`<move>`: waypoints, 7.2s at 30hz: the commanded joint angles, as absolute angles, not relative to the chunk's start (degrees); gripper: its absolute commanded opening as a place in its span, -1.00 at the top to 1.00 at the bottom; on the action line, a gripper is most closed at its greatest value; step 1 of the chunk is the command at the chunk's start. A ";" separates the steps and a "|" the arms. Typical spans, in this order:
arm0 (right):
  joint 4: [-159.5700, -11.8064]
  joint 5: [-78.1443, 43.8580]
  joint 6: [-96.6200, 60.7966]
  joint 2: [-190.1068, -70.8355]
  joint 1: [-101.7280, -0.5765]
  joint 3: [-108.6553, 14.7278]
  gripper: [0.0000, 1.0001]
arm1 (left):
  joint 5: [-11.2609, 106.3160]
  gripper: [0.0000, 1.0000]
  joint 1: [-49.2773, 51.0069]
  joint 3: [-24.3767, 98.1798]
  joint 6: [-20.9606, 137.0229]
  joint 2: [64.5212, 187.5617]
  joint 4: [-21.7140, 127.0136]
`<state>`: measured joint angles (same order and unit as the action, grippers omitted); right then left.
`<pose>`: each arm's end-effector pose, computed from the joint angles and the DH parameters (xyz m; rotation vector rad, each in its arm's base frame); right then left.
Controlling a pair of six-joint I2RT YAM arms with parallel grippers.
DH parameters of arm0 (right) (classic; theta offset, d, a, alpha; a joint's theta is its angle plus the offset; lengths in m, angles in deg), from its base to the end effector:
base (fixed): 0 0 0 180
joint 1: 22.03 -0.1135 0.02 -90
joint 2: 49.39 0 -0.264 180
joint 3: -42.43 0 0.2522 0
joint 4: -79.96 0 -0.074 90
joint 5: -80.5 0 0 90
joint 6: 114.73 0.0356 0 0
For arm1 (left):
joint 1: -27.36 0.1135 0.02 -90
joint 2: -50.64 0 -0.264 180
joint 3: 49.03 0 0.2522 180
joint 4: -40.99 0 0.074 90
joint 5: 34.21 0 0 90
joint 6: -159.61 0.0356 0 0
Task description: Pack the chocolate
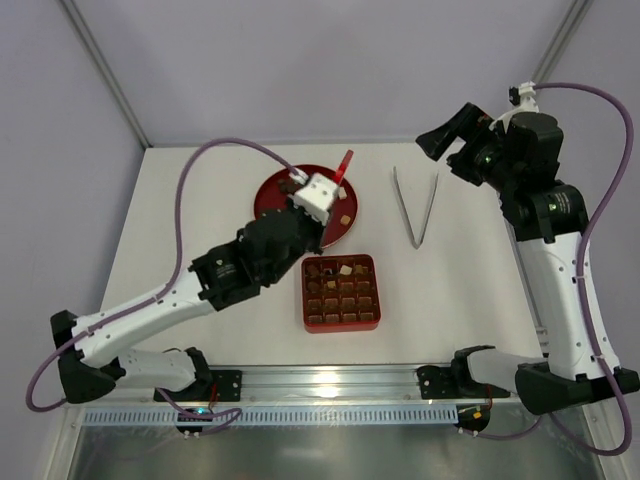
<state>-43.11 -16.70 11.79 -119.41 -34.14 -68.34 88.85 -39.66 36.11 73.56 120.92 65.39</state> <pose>0.2199 0.0517 0.4958 0.3154 1.8846 0.6997 0.1261 -0.2475 0.4095 0.6275 1.6018 -0.3162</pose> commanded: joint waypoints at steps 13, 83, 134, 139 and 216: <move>-58.24 -15.13 5.77 -107.84 -32.65 -27.68 -0.63 | 39.00 0.99 -7.18 7.82 -10.88 108.65 33.51; -81.71 -11.44 14.74 -122.69 -48.92 -0.69 0.12 | 36.72 0.75 -10.08 -26.92 -21.36 143.80 -33.84; -83.65 -9.85 14.74 -124.01 -50.15 -0.07 0.12 | 26.61 -0.22 -5.51 -27.98 -8.89 130.98 -9.07; -83.82 -9.85 14.82 -124.27 -50.24 -0.16 0.12 | 26.35 -0.22 -5.24 -26.75 -5.63 126.49 2.69; -89.53 -10.64 15.79 -128.67 -51.82 1.16 0.13 | 19.93 -0.15 11.98 -20.24 13.27 101.26 50.27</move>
